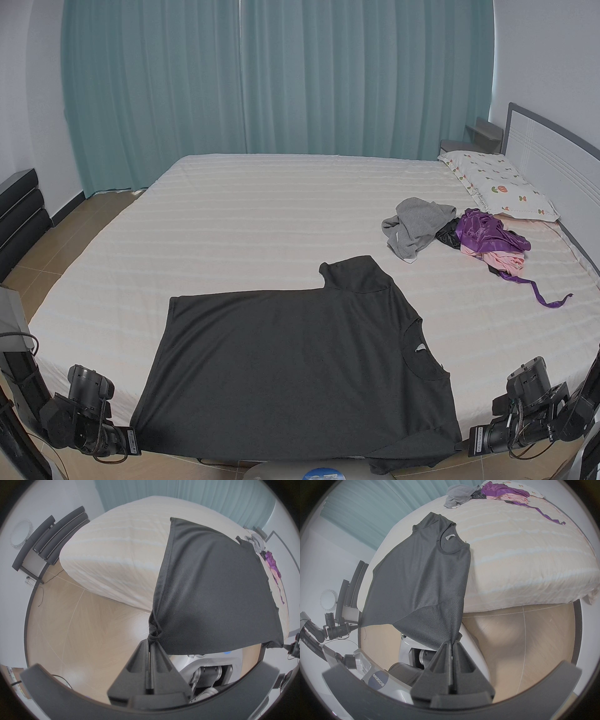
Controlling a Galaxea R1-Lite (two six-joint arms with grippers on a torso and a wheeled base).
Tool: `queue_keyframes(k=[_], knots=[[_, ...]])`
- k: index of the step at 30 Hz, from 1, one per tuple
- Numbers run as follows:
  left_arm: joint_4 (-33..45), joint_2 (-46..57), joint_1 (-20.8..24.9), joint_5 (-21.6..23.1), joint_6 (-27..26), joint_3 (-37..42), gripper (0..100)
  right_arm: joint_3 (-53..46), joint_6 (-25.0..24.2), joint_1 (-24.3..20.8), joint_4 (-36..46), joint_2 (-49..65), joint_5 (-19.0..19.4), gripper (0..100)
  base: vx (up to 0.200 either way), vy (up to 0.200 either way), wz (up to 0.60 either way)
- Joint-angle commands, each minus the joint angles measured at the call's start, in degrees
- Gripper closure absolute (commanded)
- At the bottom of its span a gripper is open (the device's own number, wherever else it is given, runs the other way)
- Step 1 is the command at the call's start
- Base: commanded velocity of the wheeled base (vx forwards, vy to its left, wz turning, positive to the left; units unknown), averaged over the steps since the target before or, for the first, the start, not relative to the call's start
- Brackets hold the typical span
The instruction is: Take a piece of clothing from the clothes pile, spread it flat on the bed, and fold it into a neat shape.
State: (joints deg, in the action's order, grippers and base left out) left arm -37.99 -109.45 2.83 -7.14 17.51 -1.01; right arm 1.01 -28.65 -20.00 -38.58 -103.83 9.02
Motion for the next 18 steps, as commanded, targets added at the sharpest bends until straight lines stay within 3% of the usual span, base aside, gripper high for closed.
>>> queue_keyframes(k=[1, 9, 18], knots=[[1.95, 1.96, 0.60, 0.02, -0.63, 1.01, 100, -1.01, 0.08, -1.09, 0.61, 1.96, -0.23, 100, 0.000, 0.000, 0.00], [5.29, 3.63, 0.95, -0.06, -2.56, 1.01, 100, -1.01, 0.17, -1.35, 4.31, 4.69, -1.46, 100, 0.000, 0.000, 0.00], [3.18, 7.49, 1.13, -0.85, -1.69, -0.83, 100, -0.05, -0.53, -0.83, 1.84, 8.64, -1.46, 100, 0.000, 0.000, 0.00]])
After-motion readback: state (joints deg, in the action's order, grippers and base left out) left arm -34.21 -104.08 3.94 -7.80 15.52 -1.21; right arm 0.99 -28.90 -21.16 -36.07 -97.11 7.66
